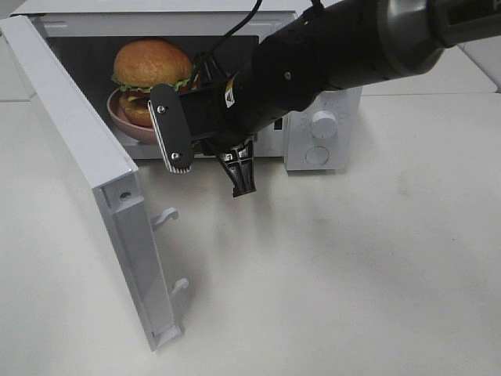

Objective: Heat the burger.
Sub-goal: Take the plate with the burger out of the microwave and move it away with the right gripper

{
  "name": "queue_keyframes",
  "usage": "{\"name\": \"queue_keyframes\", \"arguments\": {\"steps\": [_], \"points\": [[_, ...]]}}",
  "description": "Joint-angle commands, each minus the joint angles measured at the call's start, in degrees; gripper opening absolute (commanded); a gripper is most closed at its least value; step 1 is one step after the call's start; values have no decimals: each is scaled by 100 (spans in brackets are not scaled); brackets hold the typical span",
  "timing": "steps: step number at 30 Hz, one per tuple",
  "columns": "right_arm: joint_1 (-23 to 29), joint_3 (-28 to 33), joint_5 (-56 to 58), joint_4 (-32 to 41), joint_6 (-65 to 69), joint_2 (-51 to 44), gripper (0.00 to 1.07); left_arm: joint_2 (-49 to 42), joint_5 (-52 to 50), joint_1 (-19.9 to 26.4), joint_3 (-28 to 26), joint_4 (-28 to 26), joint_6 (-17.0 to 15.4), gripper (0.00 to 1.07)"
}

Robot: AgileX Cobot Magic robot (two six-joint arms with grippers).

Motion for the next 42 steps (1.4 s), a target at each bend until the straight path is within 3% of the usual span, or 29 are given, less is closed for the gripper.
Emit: {"name": "queue_keyframes", "arguments": {"steps": [1, 10, 13, 15, 18, 20, 42], "points": [[11, 275, -602, 34, -46, -327, 0, -40, -80, 17, 17, 0, -6, 98], [11, 1381, -1409, 34, -166, -951, 0, -40, -80, 17, 17, 0, -6, 98], [11, 1467, -1461, 34, -201, -1020, 0, -40, -80, 17, 17, 0, -6, 98], [11, 1908, -1621, 34, -315, -1289, 0, -40, -80, 17, 17, 0, -6, 98], [11, 2000, -1656, 34, -332, -1352, 0, -40, -80, 17, 17, 0, -6, 98], [11, 2418, -1816, 11, -338, -1656, 0, -40, -80, 17, 17, 0, -6, 98], [11, 4016, -1879, -6, -338, -3111, 0, -40, -80, 17, 17, 0, -6, 98]]}}
